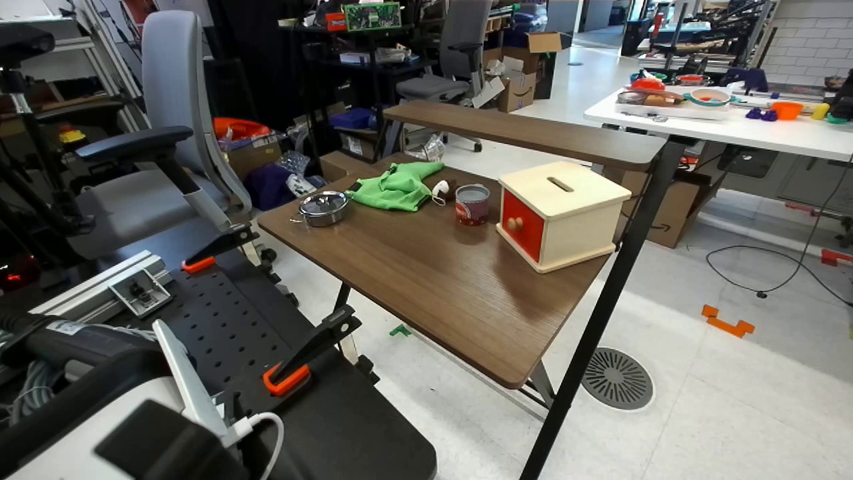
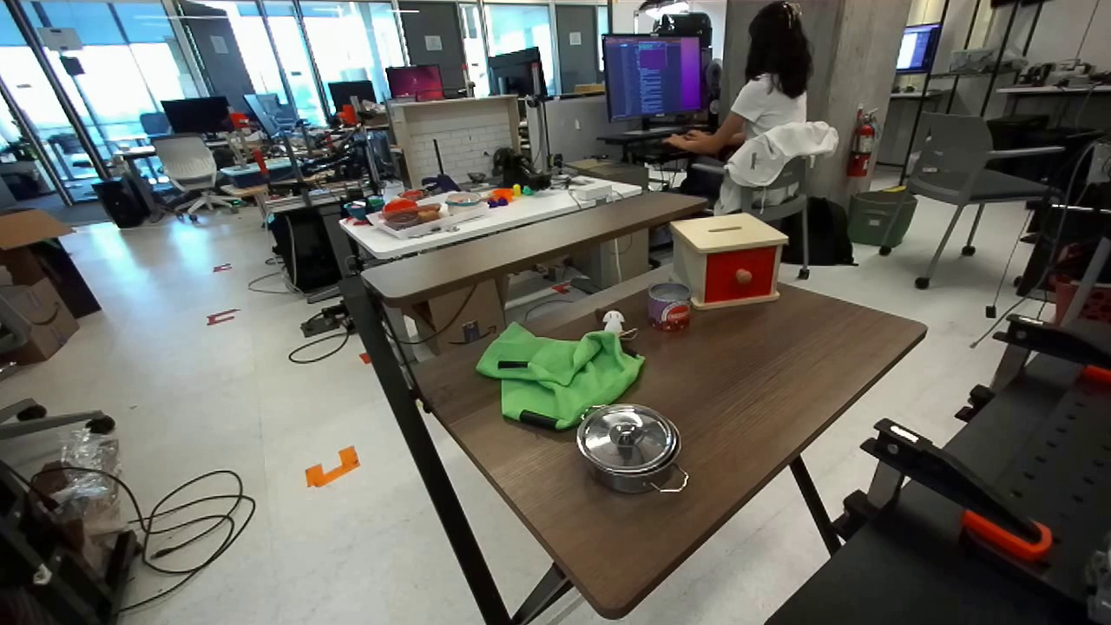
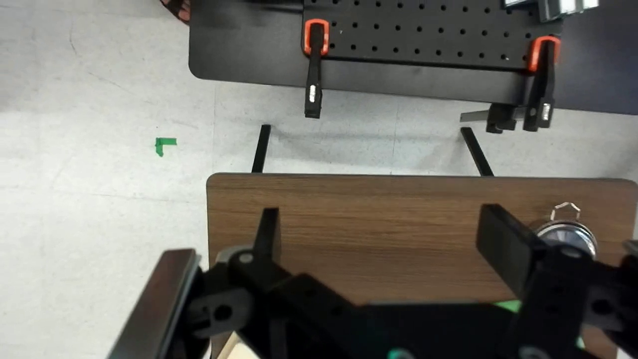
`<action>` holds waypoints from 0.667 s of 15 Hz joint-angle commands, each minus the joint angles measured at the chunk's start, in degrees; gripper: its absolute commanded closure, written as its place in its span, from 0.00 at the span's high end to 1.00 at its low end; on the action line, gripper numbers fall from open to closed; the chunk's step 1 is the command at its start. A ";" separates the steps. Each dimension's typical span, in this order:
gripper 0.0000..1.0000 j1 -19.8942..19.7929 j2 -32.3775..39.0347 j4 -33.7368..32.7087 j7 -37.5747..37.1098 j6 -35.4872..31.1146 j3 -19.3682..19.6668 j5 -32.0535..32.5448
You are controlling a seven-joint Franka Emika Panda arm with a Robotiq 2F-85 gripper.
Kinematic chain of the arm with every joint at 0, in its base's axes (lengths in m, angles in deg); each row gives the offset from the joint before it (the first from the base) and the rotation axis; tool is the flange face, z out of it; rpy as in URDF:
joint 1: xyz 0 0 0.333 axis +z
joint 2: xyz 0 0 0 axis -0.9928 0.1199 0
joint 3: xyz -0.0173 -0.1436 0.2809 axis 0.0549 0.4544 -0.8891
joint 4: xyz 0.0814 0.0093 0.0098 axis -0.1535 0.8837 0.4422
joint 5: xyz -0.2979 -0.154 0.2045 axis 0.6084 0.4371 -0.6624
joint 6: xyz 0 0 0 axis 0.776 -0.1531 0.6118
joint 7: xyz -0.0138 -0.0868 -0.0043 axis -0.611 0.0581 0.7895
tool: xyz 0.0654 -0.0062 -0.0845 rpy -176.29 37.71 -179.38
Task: Open the drawer
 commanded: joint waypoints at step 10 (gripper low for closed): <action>1.00 -4.74 25.77 -3.54 13.50 -27.89 -0.56 -9.66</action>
